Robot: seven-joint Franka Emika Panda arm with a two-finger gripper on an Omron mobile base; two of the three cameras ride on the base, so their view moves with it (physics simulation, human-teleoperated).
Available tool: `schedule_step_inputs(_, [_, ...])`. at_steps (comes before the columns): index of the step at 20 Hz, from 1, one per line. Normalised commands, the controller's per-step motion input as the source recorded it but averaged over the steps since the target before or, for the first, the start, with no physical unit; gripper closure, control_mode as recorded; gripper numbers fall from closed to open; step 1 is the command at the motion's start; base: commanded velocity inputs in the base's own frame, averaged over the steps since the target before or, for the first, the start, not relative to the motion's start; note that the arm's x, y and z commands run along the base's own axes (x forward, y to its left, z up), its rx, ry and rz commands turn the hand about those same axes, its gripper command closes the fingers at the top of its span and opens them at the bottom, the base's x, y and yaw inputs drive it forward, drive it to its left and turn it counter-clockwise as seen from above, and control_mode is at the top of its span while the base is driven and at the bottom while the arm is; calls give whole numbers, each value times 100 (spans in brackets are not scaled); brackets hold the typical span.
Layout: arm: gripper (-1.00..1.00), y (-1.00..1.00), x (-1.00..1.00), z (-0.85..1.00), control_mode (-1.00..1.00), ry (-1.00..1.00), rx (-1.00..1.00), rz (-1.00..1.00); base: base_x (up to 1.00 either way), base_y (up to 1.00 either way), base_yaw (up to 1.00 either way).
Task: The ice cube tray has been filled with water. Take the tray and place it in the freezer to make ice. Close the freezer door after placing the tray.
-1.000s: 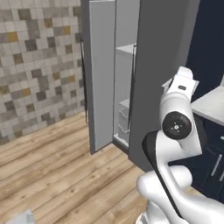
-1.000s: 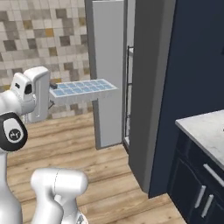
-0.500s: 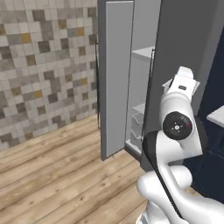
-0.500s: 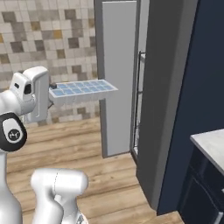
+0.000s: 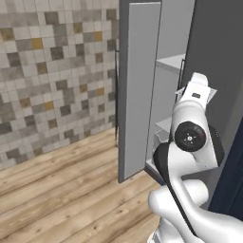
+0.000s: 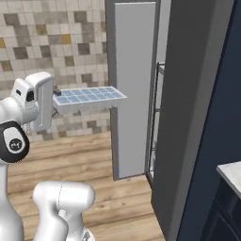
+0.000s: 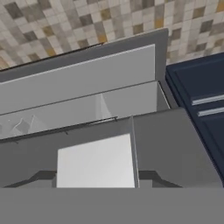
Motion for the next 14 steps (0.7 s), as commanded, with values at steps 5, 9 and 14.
schedule_step_inputs(5, [100,0,0,0,100,0,0,0,39,-31,7])
schedule_step_inputs(9, [100,0,0,0,100,0,0,0,66,-32,4])
schedule_step_inputs(14, [100,0,0,0,100,0,0,0,71,-8,1])
